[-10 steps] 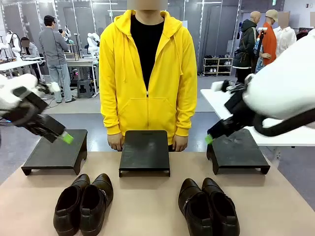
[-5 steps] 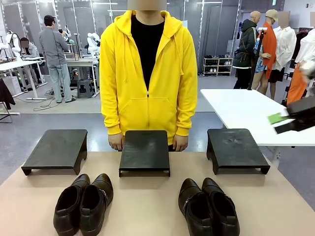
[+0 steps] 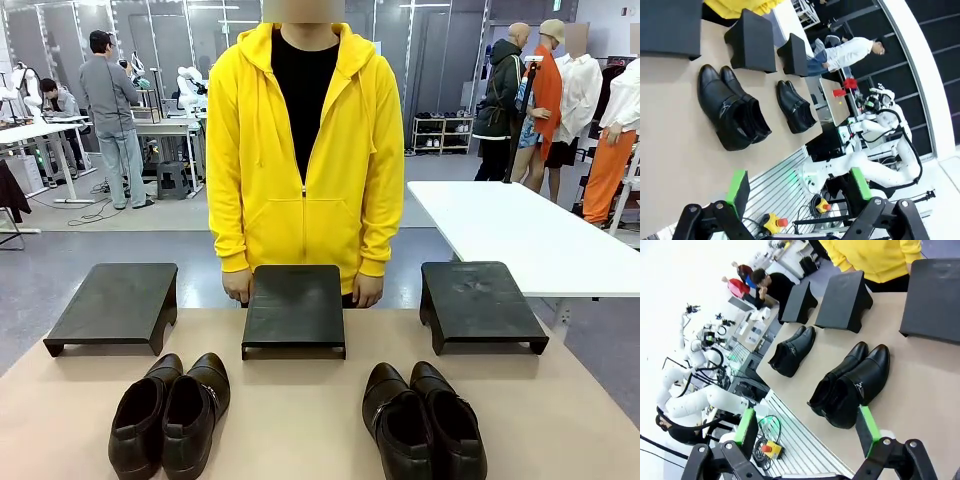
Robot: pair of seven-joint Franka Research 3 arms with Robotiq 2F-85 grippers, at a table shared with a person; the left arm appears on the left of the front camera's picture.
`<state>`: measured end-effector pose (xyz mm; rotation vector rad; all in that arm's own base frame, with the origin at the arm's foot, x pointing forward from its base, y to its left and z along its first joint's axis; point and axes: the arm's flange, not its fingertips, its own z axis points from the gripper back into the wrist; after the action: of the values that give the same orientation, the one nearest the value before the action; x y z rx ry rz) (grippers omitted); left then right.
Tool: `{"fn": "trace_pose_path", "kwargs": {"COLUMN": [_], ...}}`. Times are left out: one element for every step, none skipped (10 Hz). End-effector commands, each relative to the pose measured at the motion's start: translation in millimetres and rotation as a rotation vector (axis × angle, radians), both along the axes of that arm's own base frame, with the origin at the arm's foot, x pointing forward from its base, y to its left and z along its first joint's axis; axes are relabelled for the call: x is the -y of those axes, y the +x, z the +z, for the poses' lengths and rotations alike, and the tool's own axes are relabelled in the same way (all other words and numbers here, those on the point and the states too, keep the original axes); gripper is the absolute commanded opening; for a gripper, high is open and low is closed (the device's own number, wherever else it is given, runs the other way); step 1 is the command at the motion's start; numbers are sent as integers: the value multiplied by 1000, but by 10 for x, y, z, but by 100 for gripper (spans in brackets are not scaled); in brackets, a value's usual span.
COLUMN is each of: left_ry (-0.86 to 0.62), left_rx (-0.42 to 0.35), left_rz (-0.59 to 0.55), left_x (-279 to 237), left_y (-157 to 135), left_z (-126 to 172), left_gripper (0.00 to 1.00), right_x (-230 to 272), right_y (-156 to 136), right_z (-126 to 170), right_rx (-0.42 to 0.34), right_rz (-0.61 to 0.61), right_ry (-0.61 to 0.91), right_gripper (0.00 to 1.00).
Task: Place the shoes on the stand as instructed by the person.
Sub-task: Pick up one pair of Shoes and place it on the Shoes Stand indicated by the person.
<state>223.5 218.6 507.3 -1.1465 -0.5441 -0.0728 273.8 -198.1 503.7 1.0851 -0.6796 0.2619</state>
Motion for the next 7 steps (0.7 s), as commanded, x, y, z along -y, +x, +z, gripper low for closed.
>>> {"fn": "trace_pose_path", "kwargs": {"left_ry": [-11, -5, -14, -4, -4, -4, -4], "left_rx": [11, 18, 31, -9, -9, -9, -9], "left_rz": [10, 25, 53, 30, 30, 30, 30], "left_x": [46, 30, 27, -39, -39, -39, -39], "left_y": [13, 41, 86, -38, -38, -38, -38], "left_z": [-35, -41, -53, -99, -99, -99, -99], "left_gripper": [100, 100, 100, 100, 100, 100, 100], "right_x": [2, -11, -61, 73, 73, 73, 73], "right_y": [10, 10, 26, -54, -54, -54, -54], "right_z": [-176, -191, -196, -193, -193, -193, -193], "right_rx": [20, 10, 11, -2, -2, -2, -2], "right_rz": [8, 7, 9, -8, -8, -8, -8], "right_ry": [54, 48, 59, 51, 51, 51, 51], "right_gripper": [100, 100, 100, 100, 100, 100, 100]}}
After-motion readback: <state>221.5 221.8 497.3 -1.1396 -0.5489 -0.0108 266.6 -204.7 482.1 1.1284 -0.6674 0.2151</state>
